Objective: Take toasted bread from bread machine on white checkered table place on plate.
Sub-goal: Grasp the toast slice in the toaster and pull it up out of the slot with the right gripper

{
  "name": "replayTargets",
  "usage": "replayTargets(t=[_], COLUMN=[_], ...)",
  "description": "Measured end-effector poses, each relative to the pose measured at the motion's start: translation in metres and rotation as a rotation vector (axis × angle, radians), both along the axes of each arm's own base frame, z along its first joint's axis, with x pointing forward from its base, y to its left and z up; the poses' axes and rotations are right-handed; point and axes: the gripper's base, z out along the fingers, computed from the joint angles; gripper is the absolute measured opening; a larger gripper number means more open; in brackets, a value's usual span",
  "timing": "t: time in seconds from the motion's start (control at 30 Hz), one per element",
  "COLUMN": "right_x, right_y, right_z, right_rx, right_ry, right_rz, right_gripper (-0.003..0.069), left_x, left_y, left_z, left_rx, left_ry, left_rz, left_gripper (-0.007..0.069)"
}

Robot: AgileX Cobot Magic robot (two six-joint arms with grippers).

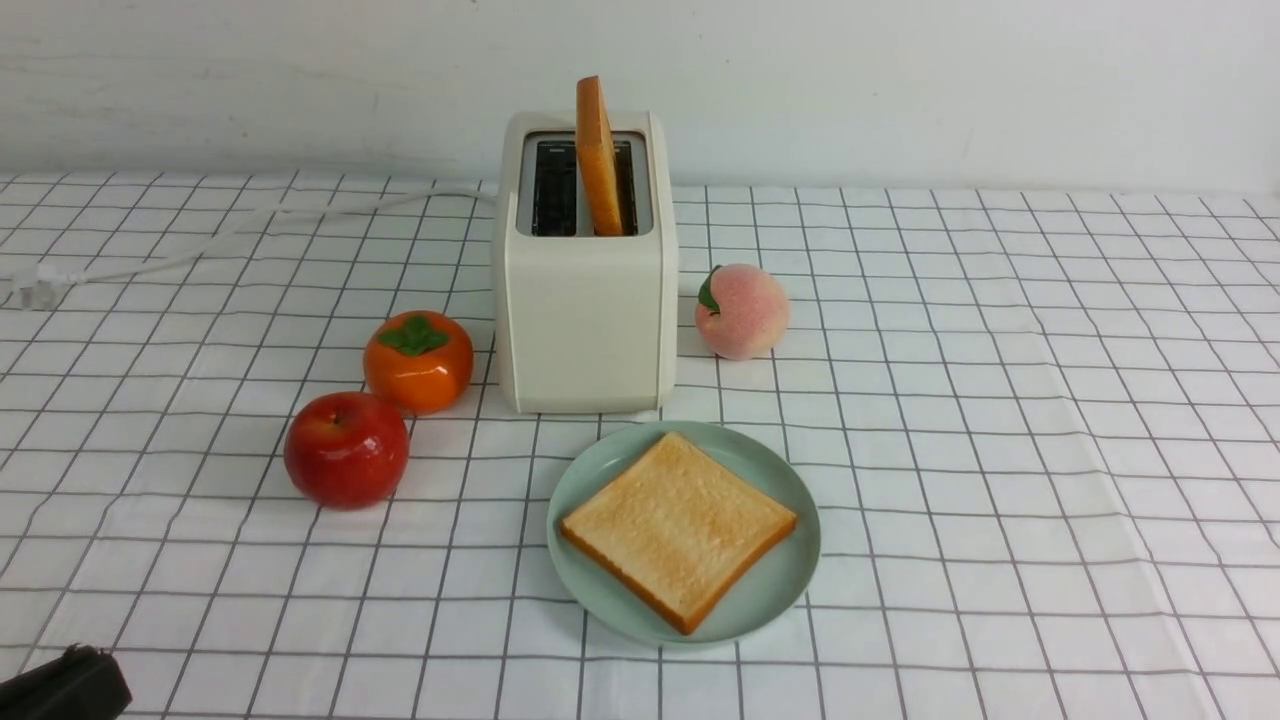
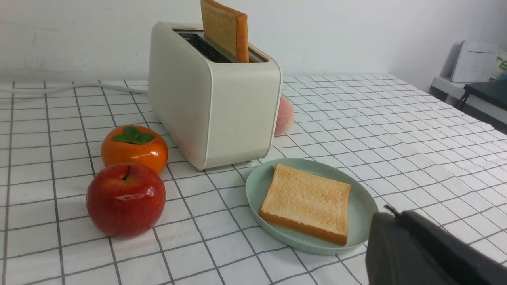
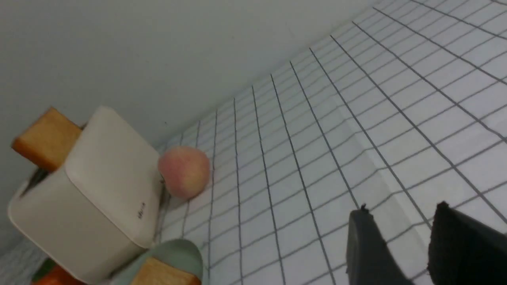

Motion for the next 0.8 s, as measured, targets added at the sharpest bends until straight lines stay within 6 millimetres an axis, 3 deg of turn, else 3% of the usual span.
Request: replayTargets(t=[0.1,0.2,0.33,0.43,0.6,0.7,0.8], right_x=[0.000,-0.003,0.003,0.019,0.081,0.122,0.163], right_y=[0.000,0.002,0.013,0.024,0.052,0.068,0.098], right_z=[0.007,0.025,0.082,0.130,0.168,0.174,0.174], right_rx=[0.107,0.101,-0.104,-0.272,-0.405,-0.468,-0.529], right_ry=[-0.045,-0.038,0.093,0.228,0.624,0.729,0.774], right_rz=[-0.005,0.028,0.180,0.343,0.611,0.690,0.776], right_gripper=[0.0230,0.0188,0.0043,-0.0013,-0.0004,0.0000,0.0000], left_x=[0.000,0.000,0.000,0.000,0.000,0.000,0.000], left_y=[0.000,0.000,0.000,0.000,0.000,0.000,0.000], left_z=[0.000,0.000,0.000,0.000,0.000,0.000,0.000], left_rx=[-0.001,-0.001,-0.002,-0.003,-0.004,-0.004,-0.004], left_ry=[-0.003,-0.003,-0.004,-0.004,-0.003,-0.003,-0.003], left_rz=[0.001,0.001,0.002,0.002,0.002,0.002,0.002], left_gripper=[-0.0013,-0.0013,-0.0013,-0.0013,-0.0013,-0.0013,-0.0013])
